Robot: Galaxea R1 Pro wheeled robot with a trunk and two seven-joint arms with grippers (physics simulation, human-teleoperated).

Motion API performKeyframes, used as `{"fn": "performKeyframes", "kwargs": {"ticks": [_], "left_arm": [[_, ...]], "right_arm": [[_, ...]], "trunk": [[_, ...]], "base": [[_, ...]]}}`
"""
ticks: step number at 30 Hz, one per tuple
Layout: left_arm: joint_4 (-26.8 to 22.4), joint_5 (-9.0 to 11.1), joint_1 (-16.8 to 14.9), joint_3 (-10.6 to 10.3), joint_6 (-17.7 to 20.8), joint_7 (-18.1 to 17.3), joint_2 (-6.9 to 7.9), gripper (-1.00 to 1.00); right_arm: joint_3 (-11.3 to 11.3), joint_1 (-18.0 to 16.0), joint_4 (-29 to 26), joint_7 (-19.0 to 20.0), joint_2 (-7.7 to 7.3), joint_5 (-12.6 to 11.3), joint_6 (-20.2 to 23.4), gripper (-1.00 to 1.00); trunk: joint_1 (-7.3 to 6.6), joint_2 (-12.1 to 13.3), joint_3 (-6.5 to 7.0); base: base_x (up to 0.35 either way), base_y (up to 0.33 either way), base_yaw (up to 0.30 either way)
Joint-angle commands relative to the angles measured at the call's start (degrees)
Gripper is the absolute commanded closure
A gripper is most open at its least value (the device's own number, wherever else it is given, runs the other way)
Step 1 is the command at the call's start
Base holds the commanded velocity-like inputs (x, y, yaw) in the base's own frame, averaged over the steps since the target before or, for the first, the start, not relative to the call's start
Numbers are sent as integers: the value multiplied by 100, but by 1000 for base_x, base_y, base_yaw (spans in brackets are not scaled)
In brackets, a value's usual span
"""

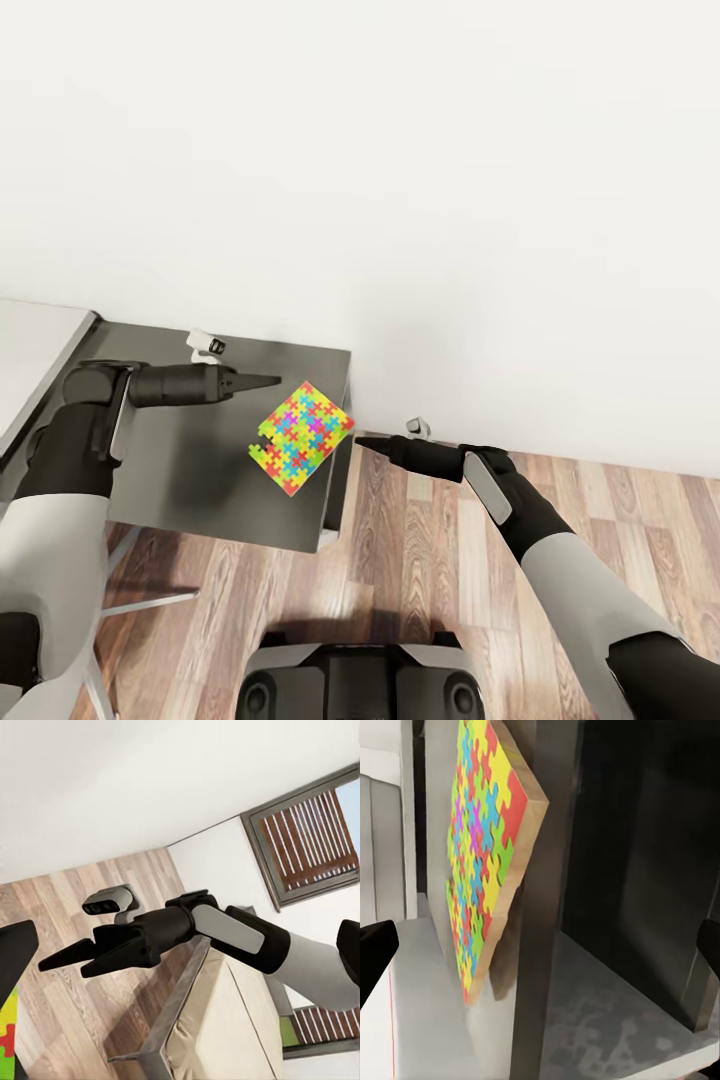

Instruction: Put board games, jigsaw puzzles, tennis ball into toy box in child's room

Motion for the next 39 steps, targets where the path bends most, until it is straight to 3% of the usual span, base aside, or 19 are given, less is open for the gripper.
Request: {"fn": "performKeyframes", "kwargs": {"ticks": [1,39], "left_arm": [[-1,-6,-2,-2,61,-20,2,-100],[23,-10,-1,-4,61,-20,64,-100]], "right_arm": [[13,-4,-3,-11,-5,-42,34,-100],[12,-55,-24,-14,0,-78,34,-100]], "trunk": [[3,-9,-14],[3,-9,-281]], "base": [[30,44,0],[26,8,0]]}}
